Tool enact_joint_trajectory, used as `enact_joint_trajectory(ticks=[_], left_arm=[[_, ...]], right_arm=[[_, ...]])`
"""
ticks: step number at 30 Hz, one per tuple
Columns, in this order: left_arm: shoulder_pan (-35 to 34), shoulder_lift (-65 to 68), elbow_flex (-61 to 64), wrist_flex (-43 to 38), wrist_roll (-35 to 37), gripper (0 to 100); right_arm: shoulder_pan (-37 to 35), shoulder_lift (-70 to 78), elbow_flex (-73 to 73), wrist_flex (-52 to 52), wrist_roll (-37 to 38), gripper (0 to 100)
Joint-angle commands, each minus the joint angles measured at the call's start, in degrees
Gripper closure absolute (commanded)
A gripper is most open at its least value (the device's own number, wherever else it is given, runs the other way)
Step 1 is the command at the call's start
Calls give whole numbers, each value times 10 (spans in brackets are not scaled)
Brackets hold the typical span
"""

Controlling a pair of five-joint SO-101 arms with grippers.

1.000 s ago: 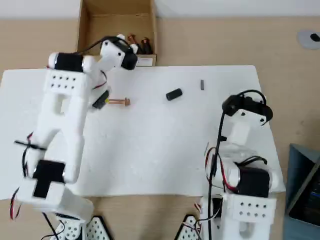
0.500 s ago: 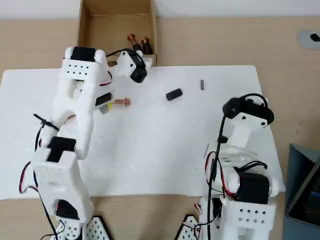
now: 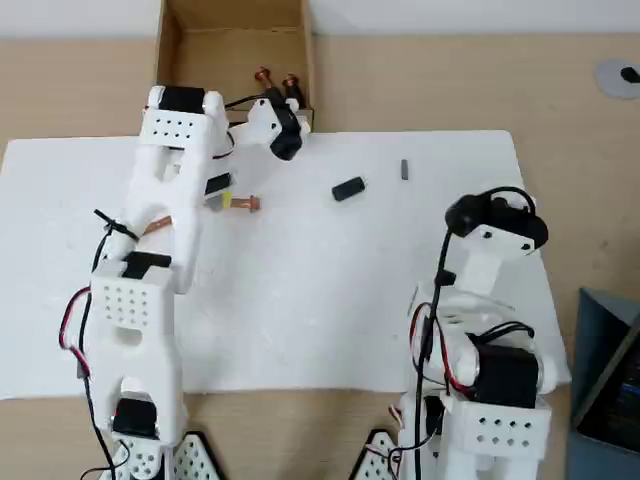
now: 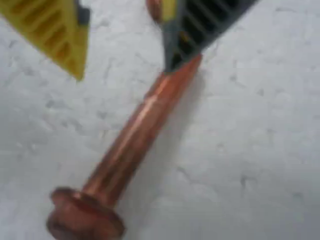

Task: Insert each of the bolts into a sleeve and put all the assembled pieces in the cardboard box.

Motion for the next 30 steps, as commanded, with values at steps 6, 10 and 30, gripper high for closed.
enact_joint_trajectory(ticks=[6, 10, 30], left_arm=[[28, 2, -43, 1, -3, 833], [37, 8, -42, -1, -17, 833], [47, 61, -38, -83, -16, 994]], right_arm=[[10, -4, 13, -30, -1, 989], [9, -4, 14, -39, -1, 989], [9, -4, 14, -41, -1, 989]])
